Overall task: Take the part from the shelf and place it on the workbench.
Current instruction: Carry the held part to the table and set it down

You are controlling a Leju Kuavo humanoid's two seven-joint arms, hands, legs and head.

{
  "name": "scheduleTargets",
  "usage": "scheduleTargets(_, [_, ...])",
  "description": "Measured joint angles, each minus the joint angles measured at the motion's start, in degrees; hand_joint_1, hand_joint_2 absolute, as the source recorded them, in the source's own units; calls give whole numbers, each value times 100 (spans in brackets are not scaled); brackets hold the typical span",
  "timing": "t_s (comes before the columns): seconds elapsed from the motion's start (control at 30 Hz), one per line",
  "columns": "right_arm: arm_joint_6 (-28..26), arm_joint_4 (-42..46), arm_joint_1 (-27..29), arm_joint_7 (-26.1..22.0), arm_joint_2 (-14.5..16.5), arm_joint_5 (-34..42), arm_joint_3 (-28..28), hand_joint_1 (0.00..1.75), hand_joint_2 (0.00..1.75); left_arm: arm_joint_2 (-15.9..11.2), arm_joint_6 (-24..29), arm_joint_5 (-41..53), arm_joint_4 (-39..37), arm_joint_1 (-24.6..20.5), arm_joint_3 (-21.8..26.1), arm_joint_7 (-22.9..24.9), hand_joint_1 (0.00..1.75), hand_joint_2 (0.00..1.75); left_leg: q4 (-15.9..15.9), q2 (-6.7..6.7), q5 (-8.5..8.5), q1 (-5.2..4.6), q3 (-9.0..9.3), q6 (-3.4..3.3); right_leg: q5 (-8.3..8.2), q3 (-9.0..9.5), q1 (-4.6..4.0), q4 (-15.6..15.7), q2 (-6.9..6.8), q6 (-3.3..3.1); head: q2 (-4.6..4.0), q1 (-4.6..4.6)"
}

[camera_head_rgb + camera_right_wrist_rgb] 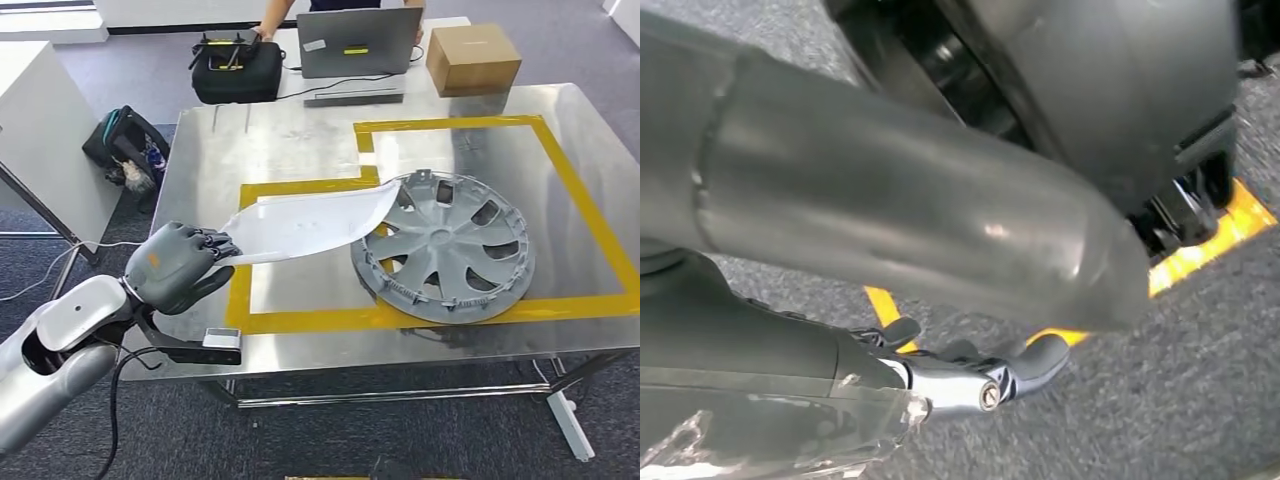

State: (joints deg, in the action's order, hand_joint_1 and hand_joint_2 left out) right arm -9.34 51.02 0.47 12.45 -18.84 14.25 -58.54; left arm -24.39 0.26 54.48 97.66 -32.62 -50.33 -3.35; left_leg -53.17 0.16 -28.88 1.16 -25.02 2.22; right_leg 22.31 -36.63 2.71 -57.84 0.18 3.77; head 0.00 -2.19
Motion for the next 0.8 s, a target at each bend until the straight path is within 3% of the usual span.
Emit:
scheduleTargets(0.07, [8,-1,9,4,0,-19,37,0,0,7,-12,-23,-7,-1,3,18,175,175,-388,-5,158,21,-221,52,19,32,-3,-28,26,-71,0,5])
scheduleTargets(0.13, [11,-1,23,3,0,-31,67,0,0,4,-21,-31,-17,4,3,35,175,175,-1177,-6,178,29,-760,91,66,106,-9,4,47,-121,0,14])
scheduleTargets(0.2, [11,-1,35,3,1,-33,85,0,0,-4,-26,-32,-38,22,0,44,175,175,-1804,-6,-198,24,-1301,98,134,209,-29,52,71,-164,0,15])
scheduleTargets(0.23, [12,-1,42,4,1,-33,91,0,0,-8,-27,-32,-50,31,-2,45,175,175,-1915,-6,-381,18,-1473,86,173,270,-42,68,88,-179,0,14])
scheduleTargets(0.27, [13,-1,48,4,1,-33,94,0,0,-10,-28,-32,-62,37,-2,45,175,175,-1866,-6,-434,7,-1562,58,218,336,-58,79,106,-191,0,15])
scheduleTargets(0.3, [13,-1,52,5,1,-33,96,0,0,-12,-28,-32,-72,39,-3,45,175,175,-1650,-7,-308,-13,-1566,14,264,403,-77,83,124,-199,0,17])
scheduleTargets(0.4, [14,-1,55,5,14,-34,101,0,0,-16,-28,-32,-84,38,1,46,175,175,-538,-15,642,-137,-1287,-207,373,573,-116,112,158,-208,0,19])
scheduleTargets(0.43, [14,-1,55,5,23,-34,102,0,0,-17,-28,-32,-85,33,3,46,175,175,-279,-31,831,-189,-1219,-266,397,606,-123,121,174,-197,0,23])
scheduleTargets(0.53, [13,-1,46,10,36,-34,115,0,0,-23,-30,-32,-92,24,12,46,175,175,-62,-98,863,-253,-1140,-303,480,662,-153,191,214,-133,0,24])
scheduleTargets(0.63, [19,-1,49,9,36,-37,134,0,0,-11,-29,-32,-96,18,17,47,175,175,70,-92,939,-188,-959,-326,657,669,-180,35,145,-67,0,6])
scheduleTargets(0.67, [21,-1,49,9,36,-37,137,0,0,-7,-29,-32,-97,16,16,47,175,175,100,-84,959,-172,-904,-342,814,558,-186,-244,99,-55,0,-2])
scheduleTargets(0.73, [22,-3,50,13,36,-37,139,0,0,-7,-31,-32,-107,21,7,50,175,175,100,-70,924,-184,-855,-367,1188,110,-195,-1059,43,-40,0,-16])
scheduleTargets(0.77, [23,-4,53,16,35,-37,140,0,0,-7,-32,-32,-115,31,1,52,175,175,97,-69,901,-187,-837,-372,1275,-96,-198,-1373,36,-32,0,-14])
scheduleTargets(0.8, [25,-5,57,17,35,-37,140,0,0,-7,-33,-32,-121,41,-4,54,175,175,90,-72,875,-189,-819,-371,1234,-214,-201,-1482,36,-24,0,-15])
